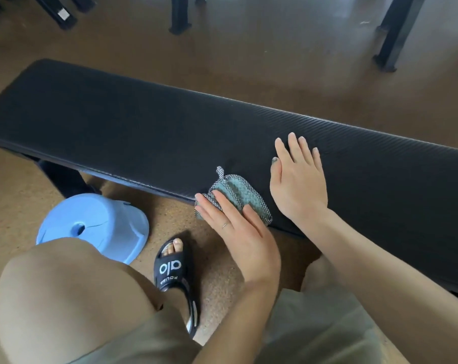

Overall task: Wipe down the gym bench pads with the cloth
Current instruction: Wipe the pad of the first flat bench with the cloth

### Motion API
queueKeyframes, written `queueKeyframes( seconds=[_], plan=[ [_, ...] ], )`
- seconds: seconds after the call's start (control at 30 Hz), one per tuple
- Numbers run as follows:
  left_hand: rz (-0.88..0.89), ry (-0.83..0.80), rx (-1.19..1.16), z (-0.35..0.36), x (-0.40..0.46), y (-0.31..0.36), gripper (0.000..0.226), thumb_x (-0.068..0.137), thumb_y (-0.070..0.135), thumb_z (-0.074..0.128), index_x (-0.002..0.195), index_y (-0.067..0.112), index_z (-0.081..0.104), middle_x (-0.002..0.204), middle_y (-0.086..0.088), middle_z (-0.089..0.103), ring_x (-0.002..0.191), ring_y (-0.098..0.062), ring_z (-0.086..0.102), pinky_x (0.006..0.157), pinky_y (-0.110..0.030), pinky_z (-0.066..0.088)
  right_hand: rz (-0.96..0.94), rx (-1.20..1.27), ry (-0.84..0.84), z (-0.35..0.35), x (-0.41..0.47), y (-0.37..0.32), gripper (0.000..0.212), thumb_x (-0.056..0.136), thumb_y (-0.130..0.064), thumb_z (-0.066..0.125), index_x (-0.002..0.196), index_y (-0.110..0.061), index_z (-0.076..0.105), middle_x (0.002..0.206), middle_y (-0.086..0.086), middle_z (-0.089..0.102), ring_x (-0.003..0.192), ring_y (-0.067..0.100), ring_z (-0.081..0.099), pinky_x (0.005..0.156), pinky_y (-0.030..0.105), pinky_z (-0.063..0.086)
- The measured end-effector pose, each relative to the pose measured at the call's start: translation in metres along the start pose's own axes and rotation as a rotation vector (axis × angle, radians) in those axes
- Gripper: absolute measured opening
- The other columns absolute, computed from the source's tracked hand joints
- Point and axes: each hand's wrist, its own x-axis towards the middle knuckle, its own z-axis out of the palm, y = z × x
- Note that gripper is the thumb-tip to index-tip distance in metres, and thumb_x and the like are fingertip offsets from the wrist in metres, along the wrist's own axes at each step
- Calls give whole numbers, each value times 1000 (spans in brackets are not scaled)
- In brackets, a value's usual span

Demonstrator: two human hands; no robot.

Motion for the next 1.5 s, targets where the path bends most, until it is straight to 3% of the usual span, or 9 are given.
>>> queueKeyframes(
  seconds=[0.07, 0.17, 0.3, 0.4, 0.63, 0.87, 1.07, 1.27, 1.5],
  plan=[
    [104, -23, 216, -7, 2, -9, 55, 110, 22, 32, 158, -3, 24, 169, -22, 5, 157, -40, 0, 125, -56, 20, -12, 20, 2, 0, 0, 3, 62, 104, -38, 16, 159, -16, 36, 168, 10, 27, 158, 29, 18, 129, 48, 11],
    [296, -150, 526, -19, 12, -5, 53, 109, 25, 27, 156, 0, 33, 167, -19, 21, 157, -34, 14, 126, -53, 19, -17, 36, -18, -2, 3, 5, 62, 104, -38, 16, 159, -16, 37, 168, 10, 28, 157, 29, 19, 128, 47, 11],
    [507, -430, 777, -23, 47, 21, 58, 108, 29, 8, 162, 7, 16, 170, -12, 6, 158, -25, 3, 129, -43, 6, -51, 28, -47, -9, 6, 13, 61, 104, -38, 17, 159, -20, 37, 168, 7, 28, 158, 26, 20, 128, 45, 10],
    [593, -593, 825, -12, 76, 41, 59, 109, 35, 9, 163, 12, 0, 170, -7, -9, 157, -22, -10, 128, -38, -3, 38, -29, -61, -21, 17, 39, 57, 108, -40, 17, 162, -25, 30, 171, 5, 21, 159, 24, 12, 129, 47, 4],
    [698, -713, 831, 55, 142, 83, 59, 110, 36, 15, 164, 14, 4, 172, -4, -7, 158, -17, -7, 128, -35, -3, 192, -22, -103, -31, 27, 102, 58, 107, -53, 18, 163, -39, 16, 174, -1, 5, 160, 17, -2, 128, 48, -3],
    [979, -887, 900, -10, 83, 58, 58, 110, 38, 7, 162, 18, -7, 169, 0, -18, 156, -15, -16, 128, -37, -4, 153, -7, -16, -25, 20, 102, 62, 104, -47, 10, 163, -33, 24, 172, 3, 15, 160, 20, 7, 129, 50, 4],
    [901, -863, 823, 64, 156, 95, 58, 111, 37, 15, 164, 20, 1, 172, 2, -5, 158, -13, -6, 128, -36, 1, 164, 27, 48, -21, 25, 105, 59, 105, -44, 13, 160, -32, 33, 170, 3, 24, 159, 19, 14, 129, 48, 7],
    [708, -817, 876, 122, 190, 129, 47, 110, 26, 21, 144, 14, 51, 152, -5, 51, 138, -27, 45, 115, -39, 30, 206, 83, 111, -21, 29, 104, 58, 106, -41, 17, 155, -29, 45, 166, 0, 35, 156, 17, 23, 128, 45, 12],
    [844, -805, 864, 57, 113, 95, 59, 110, 41, 13, 164, 21, 0, 171, 3, -9, 157, -13, -12, 128, -41, -5, 184, 130, 33, -26, 30, 109, 56, 109, -38, 17, 159, -25, 37, 169, 0, 27, 158, 15, 15, 129, 42, 5]
  ],
)
